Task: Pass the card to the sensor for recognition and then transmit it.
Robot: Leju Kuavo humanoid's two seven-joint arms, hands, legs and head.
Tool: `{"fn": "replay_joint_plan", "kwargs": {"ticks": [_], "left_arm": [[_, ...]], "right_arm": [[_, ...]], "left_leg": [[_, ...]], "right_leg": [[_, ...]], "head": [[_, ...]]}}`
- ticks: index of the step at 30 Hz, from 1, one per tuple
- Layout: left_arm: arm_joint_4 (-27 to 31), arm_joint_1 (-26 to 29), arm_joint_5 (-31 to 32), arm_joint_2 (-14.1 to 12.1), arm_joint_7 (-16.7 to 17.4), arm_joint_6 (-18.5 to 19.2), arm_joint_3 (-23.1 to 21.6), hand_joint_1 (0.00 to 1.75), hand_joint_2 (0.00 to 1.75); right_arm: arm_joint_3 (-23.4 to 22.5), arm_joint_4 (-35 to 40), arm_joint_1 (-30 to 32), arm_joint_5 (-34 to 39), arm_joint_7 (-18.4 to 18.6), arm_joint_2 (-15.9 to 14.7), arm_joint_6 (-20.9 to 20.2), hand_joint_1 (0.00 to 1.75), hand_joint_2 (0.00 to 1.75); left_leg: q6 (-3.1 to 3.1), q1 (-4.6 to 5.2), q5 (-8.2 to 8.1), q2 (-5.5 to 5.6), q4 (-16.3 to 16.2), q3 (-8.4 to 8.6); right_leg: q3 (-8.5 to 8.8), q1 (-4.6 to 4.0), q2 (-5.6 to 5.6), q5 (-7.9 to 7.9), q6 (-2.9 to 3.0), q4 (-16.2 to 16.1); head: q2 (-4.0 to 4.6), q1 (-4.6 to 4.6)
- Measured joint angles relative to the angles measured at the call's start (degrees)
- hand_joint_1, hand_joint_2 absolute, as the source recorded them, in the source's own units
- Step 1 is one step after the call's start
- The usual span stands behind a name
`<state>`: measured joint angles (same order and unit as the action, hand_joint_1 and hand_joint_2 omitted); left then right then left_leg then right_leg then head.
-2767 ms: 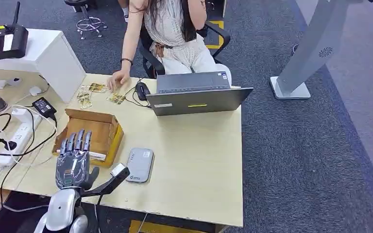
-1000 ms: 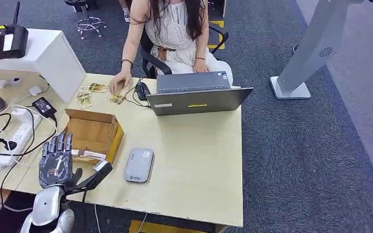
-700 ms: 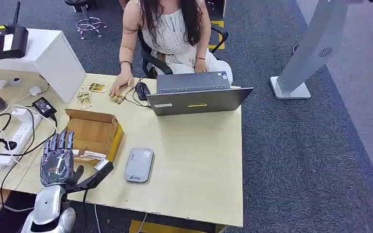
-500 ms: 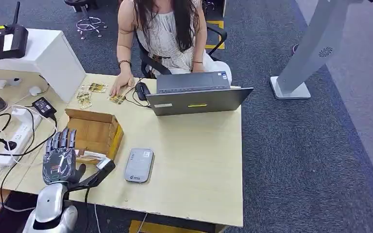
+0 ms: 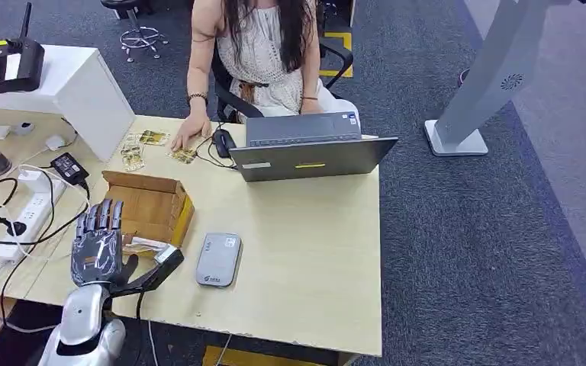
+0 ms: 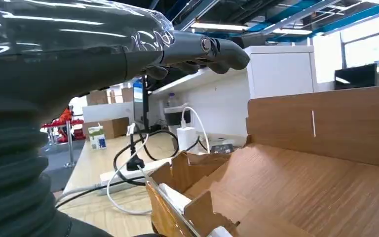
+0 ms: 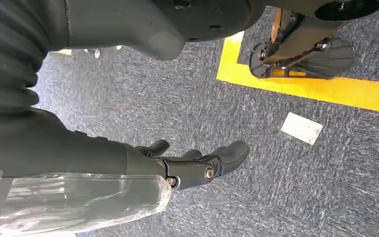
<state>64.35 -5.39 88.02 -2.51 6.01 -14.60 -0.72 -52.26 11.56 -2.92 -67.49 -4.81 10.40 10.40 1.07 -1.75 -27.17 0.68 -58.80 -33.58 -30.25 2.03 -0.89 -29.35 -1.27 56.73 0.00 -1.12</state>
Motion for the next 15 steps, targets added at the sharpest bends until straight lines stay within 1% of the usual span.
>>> {"fn": "replay_joint_plan", "kwargs": {"ticks": [15], "left_arm": [[-1.18,-0.31,0.0,0.02,-0.15,-0.35,-0.55,0.0,1.75]], "right_arm": [[0.0,0.0,0.0,-0.15,0.0,0.0,0.0,0.0,1.75]], "left_leg": [[0.0,0.0,0.0,0.0,0.0,0.0]], "right_leg": [[0.0,0.0,0.0,0.0,0.0,0.0]], "head": [[0.0,0.0]]}}
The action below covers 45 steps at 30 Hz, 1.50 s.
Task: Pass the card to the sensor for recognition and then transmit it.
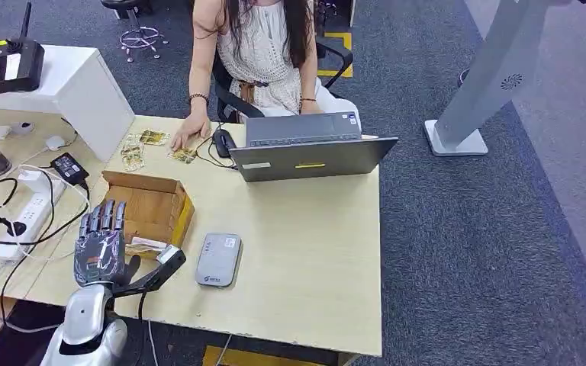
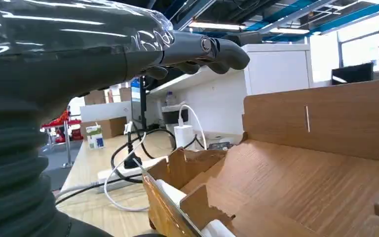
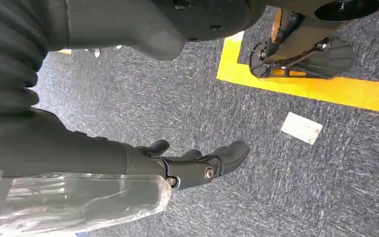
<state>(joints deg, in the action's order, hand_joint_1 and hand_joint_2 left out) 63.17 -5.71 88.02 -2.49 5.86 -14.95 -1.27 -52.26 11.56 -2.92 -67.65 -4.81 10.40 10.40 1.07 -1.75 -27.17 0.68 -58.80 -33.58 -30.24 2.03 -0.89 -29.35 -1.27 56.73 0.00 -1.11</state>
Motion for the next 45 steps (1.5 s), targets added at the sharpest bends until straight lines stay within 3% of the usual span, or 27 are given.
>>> {"fn": "replay_joint_plan", "kwargs": {"ticks": [12,13,24,45], "left_arm": [[-0.59,-0.06,0.02,0.0,-0.79,-0.5,-0.11,0.0,1.75],[-0.66,-0.05,-0.02,0.0,-1.22,-0.59,-0.17,1.75,1.75],[-0.9,0.06,-2.16,-0.04,-4.15,0.94,-0.17,1.75,1.75],[-0.83,0.16,-3.72,-0.22,-4.63,1.25,-0.17,1.75,1.75]], "right_arm": [[0.0,0.0,0.0,-0.15,0.0,0.02,0.02,0.0,1.75],[0.0,0.0,0.0,-0.15,-0.07,0.02,0.0,0.0,1.75],[0.0,0.0,0.0,-0.44,-0.09,0.0,0.0,0.0,1.75],[-0.02,0.0,0.0,-0.57,-0.02,0.0,-0.02,0.0,1.75]], "left_leg": [[0.0,0.0,0.0,0.0,0.0,0.0],[0.0,0.0,0.0,0.0,0.0,0.0],[0.0,0.0,0.0,0.0,0.0,-0.01],[0.0,0.0,0.0,0.0,0.0,0.0]], "right_leg": [[0.0,0.0,0.0,0.0,0.0,0.0],[0.0,0.0,0.0,0.0,0.0,0.0],[0.01,0.0,0.0,0.0,0.0,0.0],[0.0,0.0,0.0,0.0,0.0,0.0]], "head": [[0.0,-0.02],[0.0,0.0],[0.0,0.0],[0.0,-0.02]]}}
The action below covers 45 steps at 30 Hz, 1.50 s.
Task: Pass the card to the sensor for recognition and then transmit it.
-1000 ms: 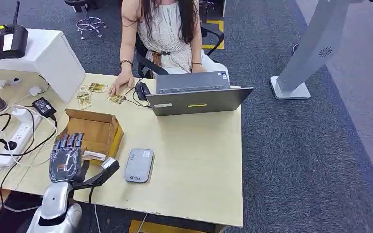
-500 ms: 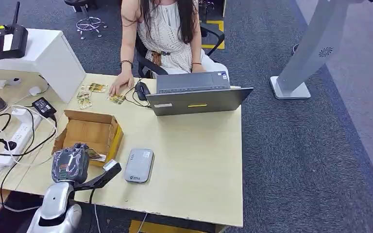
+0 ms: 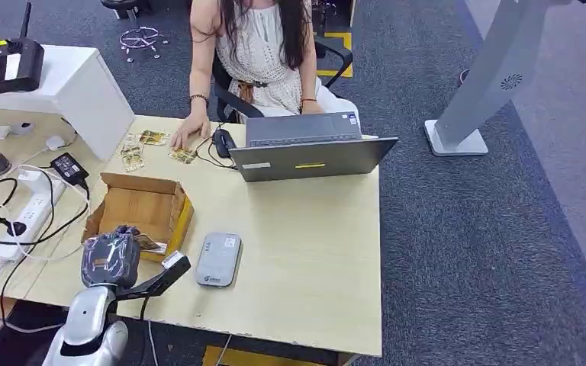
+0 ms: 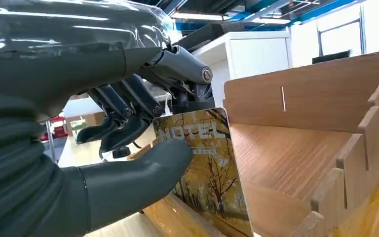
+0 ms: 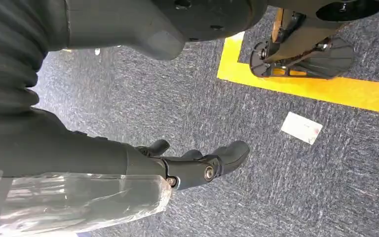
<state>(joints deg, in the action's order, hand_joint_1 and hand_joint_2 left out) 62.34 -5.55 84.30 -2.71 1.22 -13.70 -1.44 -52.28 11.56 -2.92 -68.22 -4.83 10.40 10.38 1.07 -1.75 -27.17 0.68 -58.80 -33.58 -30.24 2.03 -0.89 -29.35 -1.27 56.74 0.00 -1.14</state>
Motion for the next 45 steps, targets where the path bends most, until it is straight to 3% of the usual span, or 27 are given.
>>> {"fn": "replay_joint_plan", "kwargs": {"ticks": [19,29,38,45], "left_arm": [[5.38,-2.24,-1.35,-1.86,-0.2,0.42,0.0,1.75,1.75],[8.09,-12.53,-1.07,-4.39,0.7,3.46,-0.04,1.75,1.75],[7.58,-28.36,1.07,-6.58,2.93,8.85,-3.0,1.75,1.75],[6.93,-31.34,1.2,-6.56,3.45,9.36,-5.22,1.75,1.75]], "right_arm": [[-0.24,0.0,-0.02,-0.02,-0.42,0.0,-0.18,0.0,1.75],[-0.26,0.0,-0.1,-0.42,-1.35,0.0,-0.79,0.0,1.75],[-0.26,0.0,-0.39,-0.85,-1.33,0.02,-1.01,0.0,1.75],[-0.26,-0.02,-0.45,-0.85,-1.07,0.02,-1.27,0.0,1.75]], "left_leg": [[0.0,-0.01,0.01,0.01,0.0,0.01],[0.03,-0.02,0.06,0.02,-0.01,0.02],[0.01,-0.01,0.1,0.01,-0.03,0.01],[0.01,-0.01,0.09,0.0,-0.02,0.01]], "right_leg": [[-0.02,0.0,0.01,0.0,0.0,0.01],[-0.01,-0.01,0.01,0.05,0.01,0.03],[0.01,-0.01,0.0,0.13,0.01,0.04],[-0.01,0.0,-0.02,0.13,0.01,0.03]], "head": [[0.0,0.02],[0.0,0.02],[0.0,0.02],[0.0,0.0]]}}
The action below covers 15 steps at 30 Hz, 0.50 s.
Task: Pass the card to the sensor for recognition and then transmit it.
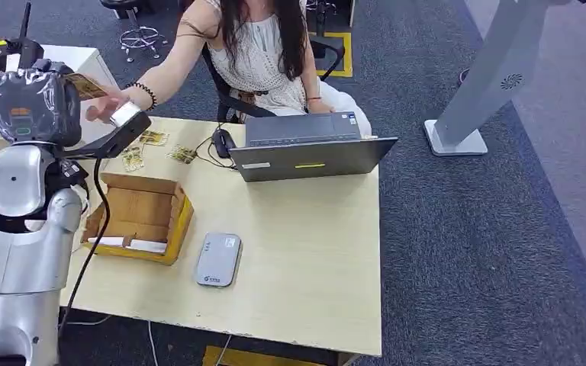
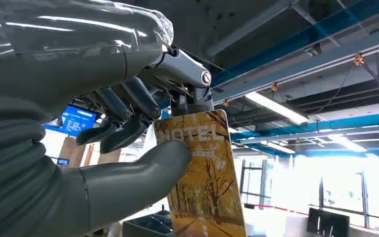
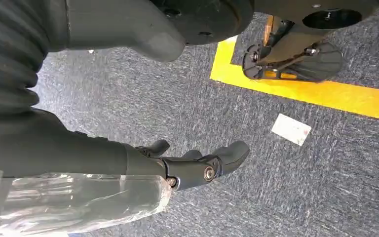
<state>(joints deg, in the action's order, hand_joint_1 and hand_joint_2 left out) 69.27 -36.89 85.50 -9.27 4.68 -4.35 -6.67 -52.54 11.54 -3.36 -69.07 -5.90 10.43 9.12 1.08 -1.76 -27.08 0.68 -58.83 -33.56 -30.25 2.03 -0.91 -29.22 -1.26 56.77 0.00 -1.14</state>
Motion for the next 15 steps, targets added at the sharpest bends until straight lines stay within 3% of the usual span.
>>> {"fn": "replay_joint_plan", "kwargs": {"ticks": [5,6,9,10,15], "left_arm": [[-0.59,0.01,-0.2,-0.2,0.55,-0.33,-0.44,1.75,1.75],[-0.66,0.02,-0.31,-0.31,0.59,-0.44,-0.44,1.45,1.75],[-0.96,0.15,-0.48,-0.46,0.68,-0.9,-0.44,1.45,1.75],[-1.01,0.22,-0.48,-0.46,0.68,-0.98,-0.44,0.02,1.75],[-1.12,0.51,-0.44,-0.46,0.9,-1.33,-0.46,0.0,1.75]], "right_arm": [[-0.02,0.0,0.01,0.06,0.57,0.0,-0.66,0.0,1.75],[-0.04,0.0,0.01,0.07,0.68,0.0,-0.7,0.0,1.75],[-0.07,0.0,0.01,0.07,0.68,0.0,-0.7,0.0,1.75],[-0.07,0.0,0.01,0.07,0.68,0.0,-0.7,0.0,1.75],[-0.11,0.0,0.0,0.07,0.68,0.0,-0.66,0.0,1.75]], "left_leg": [[0.0,-0.01,0.0,-0.01,0.0,0.0],[0.0,-0.01,0.0,-0.01,0.0,0.0],[0.0,-0.01,0.0,-0.01,0.0,-0.01],[0.0,-0.01,0.0,-0.01,0.0,-0.01],[0.0,0.0,0.0,0.0,0.0,-0.01]], "right_leg": [[-0.01,-0.01,-0.01,0.0,0.0,0.01],[0.0,-0.01,-0.01,0.0,0.0,0.01],[0.0,-0.01,-0.01,0.0,0.0,0.01],[0.0,-0.01,-0.01,0.0,0.0,0.01],[0.0,0.0,-0.01,0.0,0.0,-0.01]], "head": [[0.0,0.02],[0.0,0.0],[0.0,0.0],[0.0,0.02],[0.0,0.02]]}}
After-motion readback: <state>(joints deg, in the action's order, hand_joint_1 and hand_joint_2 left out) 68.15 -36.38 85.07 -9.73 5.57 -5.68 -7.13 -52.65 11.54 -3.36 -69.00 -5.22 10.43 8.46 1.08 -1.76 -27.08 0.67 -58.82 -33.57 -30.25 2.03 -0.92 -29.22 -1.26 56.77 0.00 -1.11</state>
